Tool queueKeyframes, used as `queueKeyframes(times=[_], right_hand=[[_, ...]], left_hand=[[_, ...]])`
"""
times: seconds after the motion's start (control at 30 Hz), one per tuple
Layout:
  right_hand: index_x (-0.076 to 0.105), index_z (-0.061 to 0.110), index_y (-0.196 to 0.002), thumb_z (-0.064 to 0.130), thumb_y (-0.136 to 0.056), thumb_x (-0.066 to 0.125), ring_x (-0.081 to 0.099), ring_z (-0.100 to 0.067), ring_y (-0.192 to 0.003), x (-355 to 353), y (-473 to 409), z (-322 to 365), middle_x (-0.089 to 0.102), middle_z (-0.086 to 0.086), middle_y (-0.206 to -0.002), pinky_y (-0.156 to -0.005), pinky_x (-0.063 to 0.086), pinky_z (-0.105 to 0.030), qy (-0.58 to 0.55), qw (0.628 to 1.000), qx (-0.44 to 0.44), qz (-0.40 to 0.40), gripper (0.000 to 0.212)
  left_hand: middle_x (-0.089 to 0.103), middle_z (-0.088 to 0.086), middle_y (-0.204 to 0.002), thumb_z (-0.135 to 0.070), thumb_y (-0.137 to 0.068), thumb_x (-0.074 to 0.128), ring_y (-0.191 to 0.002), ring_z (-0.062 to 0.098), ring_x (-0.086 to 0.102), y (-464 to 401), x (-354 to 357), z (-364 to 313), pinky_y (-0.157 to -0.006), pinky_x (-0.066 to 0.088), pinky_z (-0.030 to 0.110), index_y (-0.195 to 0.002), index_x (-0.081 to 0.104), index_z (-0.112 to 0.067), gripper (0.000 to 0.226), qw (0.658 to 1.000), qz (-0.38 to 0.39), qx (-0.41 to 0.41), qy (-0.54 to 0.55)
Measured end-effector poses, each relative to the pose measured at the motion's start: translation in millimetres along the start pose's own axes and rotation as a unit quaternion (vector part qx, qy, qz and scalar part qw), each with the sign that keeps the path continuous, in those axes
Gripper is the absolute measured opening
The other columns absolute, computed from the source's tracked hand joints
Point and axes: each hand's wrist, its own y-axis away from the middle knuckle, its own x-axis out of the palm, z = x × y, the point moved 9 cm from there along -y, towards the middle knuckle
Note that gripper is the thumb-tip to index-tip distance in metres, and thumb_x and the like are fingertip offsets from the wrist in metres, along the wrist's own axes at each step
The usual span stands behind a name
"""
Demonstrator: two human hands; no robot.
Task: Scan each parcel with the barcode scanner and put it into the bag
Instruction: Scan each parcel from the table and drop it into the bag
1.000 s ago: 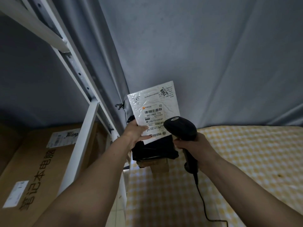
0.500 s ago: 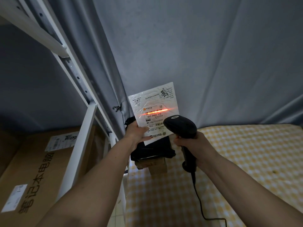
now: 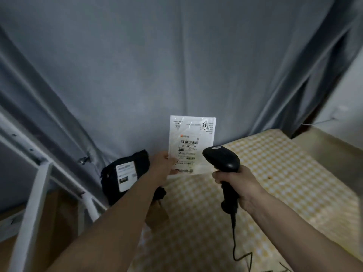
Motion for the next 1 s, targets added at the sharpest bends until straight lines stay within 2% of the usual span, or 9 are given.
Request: queueKeyframes(times=[0.1,0.33,0.47,0.6,0.73,0.8,0.87,0.93,1.0], right_hand=[[0.064,-0.013,-0.098,-0.009,-0.074,0.070,0.051,-0.023,-0.064,-54.9,15.1,3.2,0.057,-0.015,-0.069,-0.063,0.040,-0.029,-0.028,0.999,-0.005,-0.045,0.025],[0.064,-0.012,-0.097,-0.009,-0.073,0.071,0.053,-0.024,-0.066,-211.1,82.3,1.1,0.058,-0.014,-0.069,-0.066,0.041,-0.032,-0.076,0.985,-0.013,-0.156,0.025],[0.065,-0.006,-0.095,-0.006,-0.073,0.073,0.056,-0.023,-0.066,-301.7,127.6,-7.3,0.061,-0.013,-0.073,-0.068,0.043,-0.034,-0.102,0.971,-0.021,-0.217,0.024],[0.064,-0.005,-0.099,-0.008,-0.074,0.071,0.056,-0.022,-0.067,-381.0,174.6,-25.1,0.061,-0.014,-0.081,-0.069,0.045,-0.033,-0.118,0.958,-0.026,-0.259,0.027],[0.064,-0.004,-0.099,-0.008,-0.074,0.071,0.058,-0.022,-0.066,-450.6,218.5,-44.3,0.062,-0.013,-0.080,-0.066,0.045,-0.032,-0.133,0.941,-0.027,-0.310,0.026],[0.064,-0.006,-0.099,-0.007,-0.075,0.071,0.057,-0.021,-0.064,-483.4,240.9,-54.0,0.061,-0.013,-0.078,-0.066,0.045,-0.032,-0.142,0.930,-0.024,-0.338,0.026],[0.064,-0.006,-0.100,-0.007,-0.075,0.071,0.057,-0.021,-0.064,-509.5,257.8,-62.6,0.061,-0.013,-0.077,-0.065,0.045,-0.031,-0.158,0.921,-0.020,-0.356,0.026],[0.064,-0.007,-0.101,-0.006,-0.075,0.071,0.057,-0.021,-0.065,-530.4,271.3,-69.5,0.062,-0.013,-0.078,-0.064,0.045,-0.031,-0.176,0.913,-0.019,-0.368,0.027],[0.064,-0.006,-0.100,-0.006,-0.075,0.071,0.057,-0.021,-0.066,-547.8,282.0,-75.8,0.062,-0.013,-0.078,-0.064,0.045,-0.030,-0.195,0.905,-0.018,-0.377,0.026]], left_hand=[[0.062,0.012,-0.106,0.000,-0.094,0.055,-0.078,0.022,0.063,9.1,53.8,-17.1,-0.073,0.059,0.045,-0.117,0.060,-0.001,0.024,0.999,0.022,0.026,-0.043],[0.060,0.012,-0.104,0.002,-0.091,0.051,-0.087,0.030,0.063,71.0,205.1,-42.5,-0.067,0.059,0.047,-0.119,0.060,-0.008,0.032,0.981,0.094,0.089,-0.145],[0.065,0.016,-0.108,0.001,-0.087,0.057,-0.094,0.035,0.067,116.2,291.0,-45.2,-0.071,0.059,0.052,-0.117,0.064,-0.006,0.032,0.964,0.124,0.131,-0.194],[0.070,0.017,-0.105,0.000,-0.085,0.063,-0.089,0.033,0.069,166.2,370.2,-31.2,-0.075,0.059,0.048,-0.113,0.069,-0.002,0.028,0.951,0.151,0.151,-0.222],[0.067,0.010,-0.092,-0.006,-0.089,0.062,-0.080,0.034,0.070,213.6,438.6,-19.2,-0.071,0.060,0.047,-0.109,0.070,-0.005,0.022,0.937,0.176,0.169,-0.251],[0.071,0.010,-0.099,-0.010,-0.087,0.061,-0.084,0.033,0.070,236.4,470.8,-17.8,-0.073,0.059,0.045,-0.107,0.071,-0.010,0.022,0.923,0.182,0.202,-0.274],[0.069,0.012,-0.106,-0.012,-0.088,0.057,-0.092,0.033,0.067,256.2,497.6,-20.6,-0.079,0.055,0.037,-0.109,0.068,-0.012,0.024,0.902,0.187,0.238,-0.306],[0.066,0.013,-0.108,-0.011,-0.091,0.053,-0.097,0.033,0.062,273.3,521.7,-27.5,-0.076,0.046,0.029,-0.111,0.064,-0.011,0.022,0.876,0.181,0.276,-0.352],[0.066,0.015,-0.108,-0.011,-0.094,0.051,-0.098,0.034,0.060,285.7,546.5,-34.2,-0.072,0.040,0.029,-0.111,0.061,-0.010,0.020,0.858,0.179,0.305,-0.374]])
